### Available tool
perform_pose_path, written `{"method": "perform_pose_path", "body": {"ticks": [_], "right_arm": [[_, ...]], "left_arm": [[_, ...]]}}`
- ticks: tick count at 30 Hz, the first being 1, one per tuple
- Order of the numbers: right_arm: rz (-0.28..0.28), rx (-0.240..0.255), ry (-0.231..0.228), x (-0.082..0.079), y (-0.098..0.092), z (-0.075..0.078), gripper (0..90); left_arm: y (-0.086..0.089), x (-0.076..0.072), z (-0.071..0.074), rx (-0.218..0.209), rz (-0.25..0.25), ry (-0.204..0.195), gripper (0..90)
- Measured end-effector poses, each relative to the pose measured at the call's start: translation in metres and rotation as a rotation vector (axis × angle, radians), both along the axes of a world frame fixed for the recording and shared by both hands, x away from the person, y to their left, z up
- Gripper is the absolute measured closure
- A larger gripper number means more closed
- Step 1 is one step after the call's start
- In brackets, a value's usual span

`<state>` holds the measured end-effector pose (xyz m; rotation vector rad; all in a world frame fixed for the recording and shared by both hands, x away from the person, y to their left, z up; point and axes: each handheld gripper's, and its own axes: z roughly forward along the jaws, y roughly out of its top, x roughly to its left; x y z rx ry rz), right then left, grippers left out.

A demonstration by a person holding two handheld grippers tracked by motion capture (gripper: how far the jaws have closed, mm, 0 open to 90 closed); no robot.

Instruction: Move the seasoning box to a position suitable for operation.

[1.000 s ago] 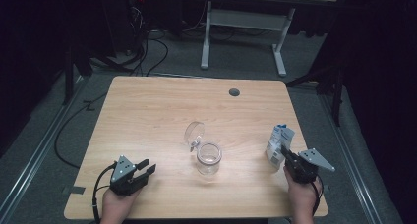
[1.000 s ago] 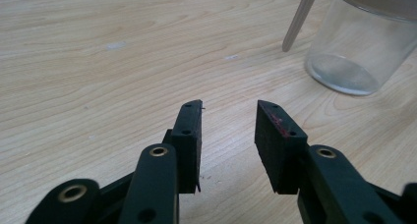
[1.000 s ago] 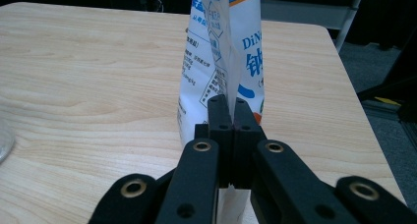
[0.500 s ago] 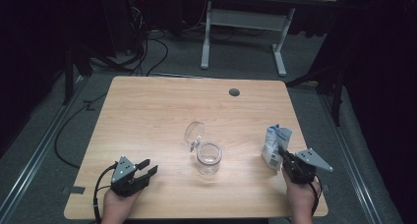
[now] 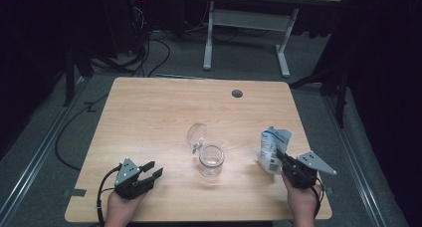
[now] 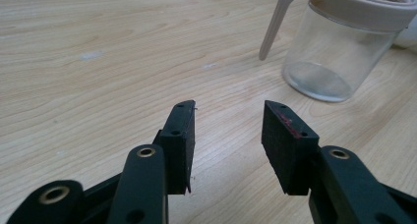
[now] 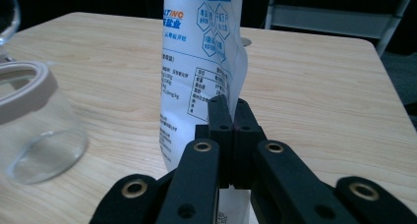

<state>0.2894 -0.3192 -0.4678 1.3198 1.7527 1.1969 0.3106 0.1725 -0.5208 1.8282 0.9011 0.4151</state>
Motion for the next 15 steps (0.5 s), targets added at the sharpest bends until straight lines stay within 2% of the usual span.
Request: {"method": "perform_pose_path", "body": {"ticks": [6, 15], "right_arm": [[0.007, 0.023, 0.004, -0.005, 0.006, 0.003, 90.0], [0.015, -0.009, 0.017, -0.010, 0.020, 0.005, 90.0]], "left_arm": [[-0.010, -0.002, 0.002, 0.005, -0.030, -0.015, 55.8], [-0.025, -0.003, 0.003, 0.006, -0.079, -0.019, 54.1]]}}
